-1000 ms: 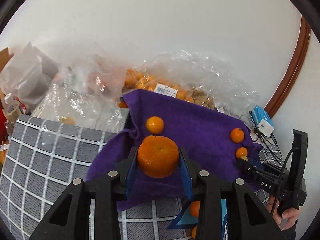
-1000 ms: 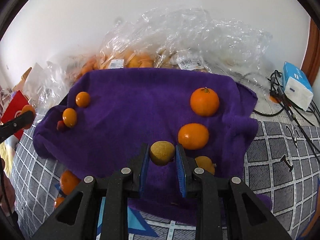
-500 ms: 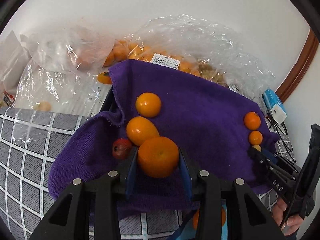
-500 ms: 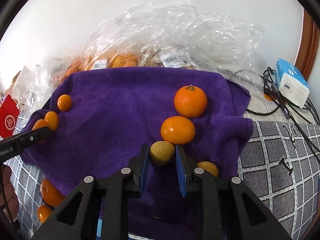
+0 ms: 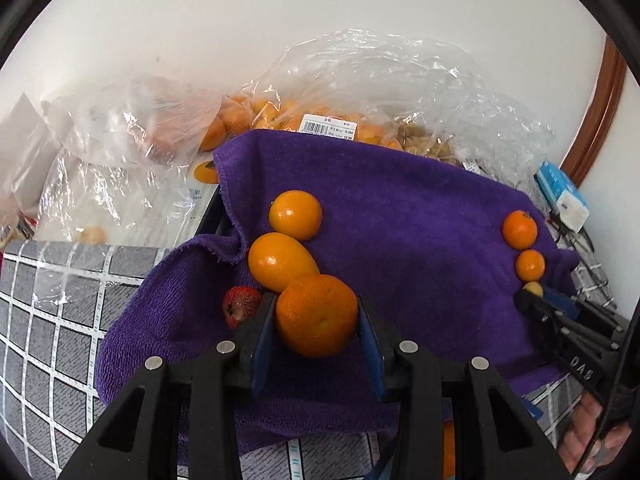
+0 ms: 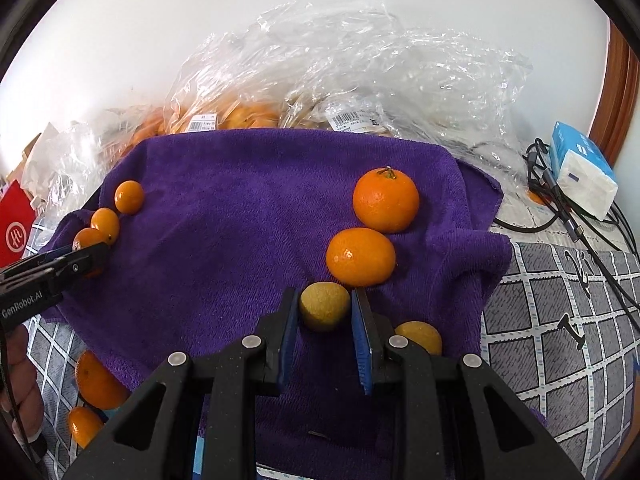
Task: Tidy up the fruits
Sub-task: 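Lower both fruits onto the towel and open both grippers, then withdraw from the towel and close the right gripper on a large orange, then lift the large orange with the right gripper while the left moves toward another orange, then close the left gripper on the orange on the blue star mat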
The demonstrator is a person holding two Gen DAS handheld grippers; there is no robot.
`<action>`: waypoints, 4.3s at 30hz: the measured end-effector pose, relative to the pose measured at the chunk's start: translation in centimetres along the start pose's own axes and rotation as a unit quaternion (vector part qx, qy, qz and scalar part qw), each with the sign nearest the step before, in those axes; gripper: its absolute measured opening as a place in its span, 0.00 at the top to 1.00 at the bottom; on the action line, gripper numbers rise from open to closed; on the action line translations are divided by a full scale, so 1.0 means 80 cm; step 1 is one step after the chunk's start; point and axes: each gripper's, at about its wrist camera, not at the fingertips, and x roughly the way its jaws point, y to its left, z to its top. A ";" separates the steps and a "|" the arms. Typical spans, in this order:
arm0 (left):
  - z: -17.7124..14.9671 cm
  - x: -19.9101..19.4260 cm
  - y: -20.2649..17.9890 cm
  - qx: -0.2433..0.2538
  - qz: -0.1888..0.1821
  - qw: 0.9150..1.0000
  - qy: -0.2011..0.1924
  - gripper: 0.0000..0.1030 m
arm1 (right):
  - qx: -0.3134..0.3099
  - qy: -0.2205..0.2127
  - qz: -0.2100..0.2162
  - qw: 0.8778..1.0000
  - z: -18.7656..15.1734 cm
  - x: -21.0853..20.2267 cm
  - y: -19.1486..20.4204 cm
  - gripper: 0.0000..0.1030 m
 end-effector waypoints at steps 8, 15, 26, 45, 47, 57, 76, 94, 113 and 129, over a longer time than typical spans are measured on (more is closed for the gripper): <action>-0.001 -0.005 0.004 -0.006 -0.010 1.000 -0.008 0.62 | 0.000 -0.011 0.012 1.000 -0.002 -0.006 0.004 0.61; 0.005 -0.034 0.008 -0.014 -0.034 0.999 -0.040 0.47 | 0.005 -0.026 0.019 0.999 0.002 -0.025 0.008 0.55; 0.001 -0.112 0.020 0.002 -0.016 0.997 -0.078 0.40 | -0.011 -0.056 0.019 0.998 -0.005 -0.096 0.048 0.52; -0.130 -0.109 0.116 -0.033 0.031 0.998 -0.032 0.40 | -0.029 0.009 0.084 0.996 -0.074 -0.070 0.152 0.52; -0.133 -0.103 0.116 -0.032 0.036 0.999 -0.022 0.40 | -0.031 0.015 0.076 0.996 -0.074 -0.062 0.157 0.52; -0.139 -0.107 0.119 -0.042 0.039 0.998 -0.028 0.40 | -0.008 0.025 0.069 0.997 -0.066 -0.034 0.164 0.60; -0.140 -0.110 0.117 -0.038 0.022 0.998 -0.034 0.40 | -0.002 -0.054 -0.012 0.998 -0.106 -0.135 0.058 0.60; -0.141 -0.134 0.026 0.042 -0.016 0.999 -0.028 0.40 | 0.042 -0.018 -0.009 0.999 -0.149 -0.113 -0.006 0.60; -0.165 -0.115 0.020 0.033 0.003 0.999 -0.002 0.40 | 0.051 -0.019 -0.011 0.998 -0.151 -0.112 -0.012 0.60; -0.157 -0.114 0.013 0.008 -0.027 1.000 0.007 0.39 | 0.062 -0.018 -0.009 0.998 -0.152 -0.113 -0.016 0.60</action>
